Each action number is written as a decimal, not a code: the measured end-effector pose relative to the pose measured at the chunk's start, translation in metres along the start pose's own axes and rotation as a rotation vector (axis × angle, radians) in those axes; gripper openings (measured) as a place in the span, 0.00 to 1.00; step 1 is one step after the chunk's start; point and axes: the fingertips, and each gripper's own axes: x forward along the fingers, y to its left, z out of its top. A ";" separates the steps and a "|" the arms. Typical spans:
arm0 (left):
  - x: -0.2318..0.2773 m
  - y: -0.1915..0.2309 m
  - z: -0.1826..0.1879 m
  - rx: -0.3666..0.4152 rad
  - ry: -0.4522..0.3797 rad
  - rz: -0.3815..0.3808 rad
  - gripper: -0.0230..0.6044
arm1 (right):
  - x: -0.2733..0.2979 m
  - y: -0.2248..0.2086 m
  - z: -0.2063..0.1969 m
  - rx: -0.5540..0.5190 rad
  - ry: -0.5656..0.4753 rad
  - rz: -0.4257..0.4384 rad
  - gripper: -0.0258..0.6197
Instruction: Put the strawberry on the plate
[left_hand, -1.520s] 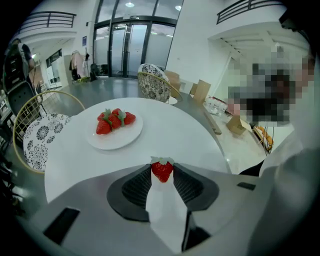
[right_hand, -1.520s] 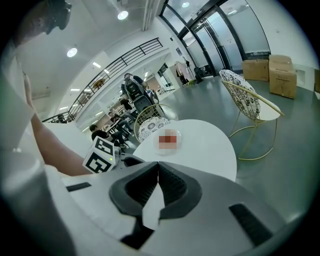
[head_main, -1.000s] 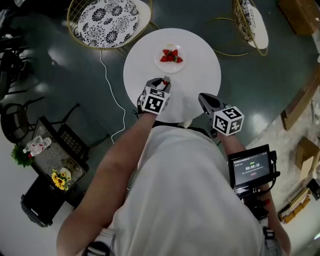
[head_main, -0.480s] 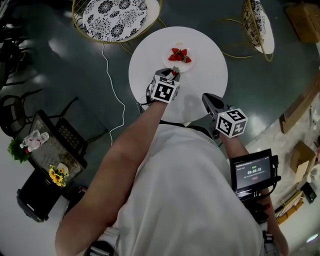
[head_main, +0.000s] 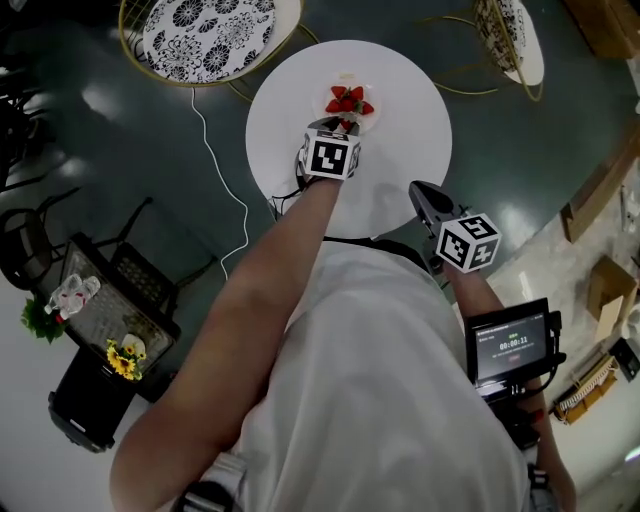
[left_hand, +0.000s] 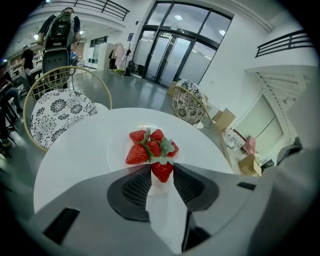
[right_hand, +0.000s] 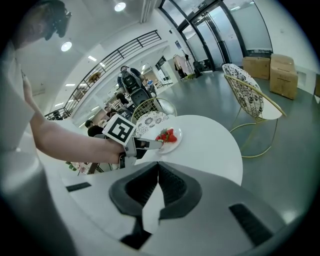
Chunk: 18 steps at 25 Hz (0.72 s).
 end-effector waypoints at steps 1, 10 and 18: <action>0.002 0.001 0.000 -0.005 0.005 0.003 0.26 | 0.000 0.000 0.000 0.001 -0.001 -0.004 0.05; 0.014 0.006 0.000 -0.032 0.031 0.028 0.26 | -0.004 -0.006 0.000 0.013 -0.011 -0.030 0.05; 0.015 0.004 0.003 -0.019 0.022 0.015 0.27 | -0.003 -0.005 0.004 0.014 -0.017 -0.040 0.05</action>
